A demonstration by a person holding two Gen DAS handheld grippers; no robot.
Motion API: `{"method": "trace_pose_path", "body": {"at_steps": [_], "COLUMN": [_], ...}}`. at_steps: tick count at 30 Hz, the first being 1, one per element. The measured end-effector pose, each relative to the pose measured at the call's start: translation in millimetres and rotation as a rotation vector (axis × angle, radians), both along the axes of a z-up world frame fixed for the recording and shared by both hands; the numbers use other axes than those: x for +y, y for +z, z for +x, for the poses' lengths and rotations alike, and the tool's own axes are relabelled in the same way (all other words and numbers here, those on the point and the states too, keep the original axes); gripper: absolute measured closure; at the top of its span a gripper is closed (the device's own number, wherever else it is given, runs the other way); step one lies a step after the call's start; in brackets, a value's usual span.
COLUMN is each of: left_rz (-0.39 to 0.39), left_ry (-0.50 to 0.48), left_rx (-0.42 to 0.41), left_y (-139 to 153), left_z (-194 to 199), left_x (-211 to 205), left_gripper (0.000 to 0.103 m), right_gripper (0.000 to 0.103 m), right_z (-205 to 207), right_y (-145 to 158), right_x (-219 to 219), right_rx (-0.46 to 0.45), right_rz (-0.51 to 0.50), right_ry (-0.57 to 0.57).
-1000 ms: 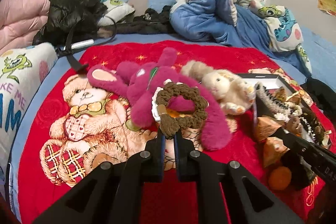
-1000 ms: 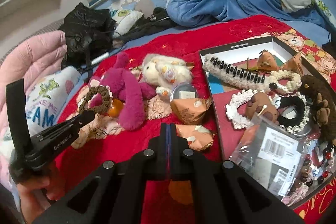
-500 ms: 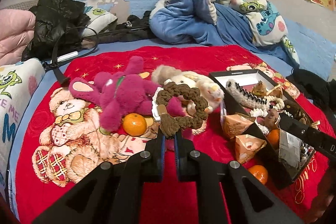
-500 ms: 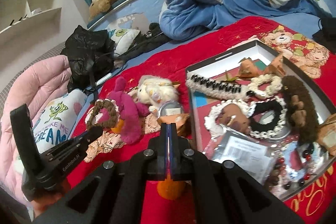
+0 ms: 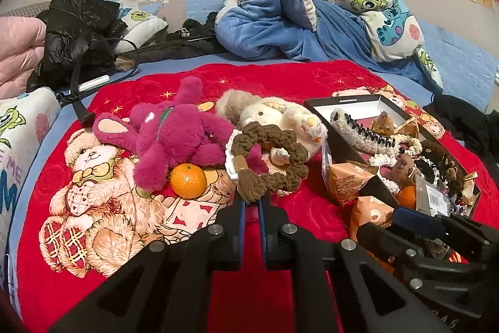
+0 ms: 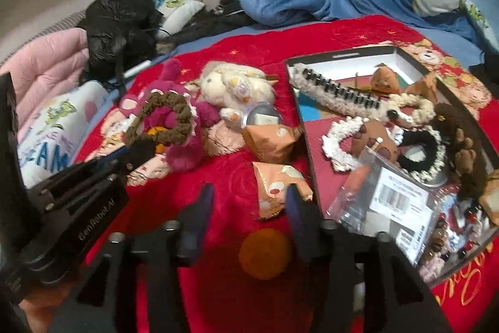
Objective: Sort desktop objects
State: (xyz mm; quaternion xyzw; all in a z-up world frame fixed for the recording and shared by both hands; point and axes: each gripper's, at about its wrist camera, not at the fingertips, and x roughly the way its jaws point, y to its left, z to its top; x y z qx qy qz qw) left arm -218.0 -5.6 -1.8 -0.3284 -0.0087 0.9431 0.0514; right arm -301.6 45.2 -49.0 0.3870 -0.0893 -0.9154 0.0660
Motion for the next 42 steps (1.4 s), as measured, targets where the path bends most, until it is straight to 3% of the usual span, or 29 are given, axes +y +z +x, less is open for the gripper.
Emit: {"method": "trace_pose_path", "body": {"at_steps": [12,18,21,23,25,27,35,39,42], "left_rz": [0.006,0.001,0.003,0.018,0.032,0.047,0.057,0.037,0.019], "left_ry": [0.011,0.025,0.039,0.048,0.058,0.067,0.09,0.078,0.072], "left_rx": [-0.015,-0.02,-0.012,-0.011,-0.01,-0.01,-0.014,-0.021,-0.02], "left_y": [-5,-8,-7,-6,-6,-6,-8,-11,-12], "left_z": [-2,-4,-5,-5,-4,-3,-2,-3,-3], "left_x": [-5,-9,-15,-20,-26,-32,-40,-34,-29], "left_gripper": [0.095,0.095,0.095,0.095,0.095,0.095,0.095,0.095,0.095], "right_gripper": [0.044,0.019,0.019,0.018,0.011,0.012,0.013,0.021,0.024], "right_z": [-1,-15,-16,-13,-19,-19,-25,-26,-27], "right_y": [-6,-13,-18,-20,-33,-36,-34,-32,-35], "right_x": [-7,-26,-39,-45,-51,-62,-57,-56,-60], "right_rx": [-0.014,-0.002,-0.033,-0.041,-0.114,-0.084,-0.049,-0.044,-0.059], "right_rz": [0.13,0.196,0.279,0.286,0.25,0.331,0.327,0.286,0.331], "right_ry": [-0.063,-0.047,-0.062,-0.068,-0.053,-0.073,-0.116,-0.09,-0.121]}}
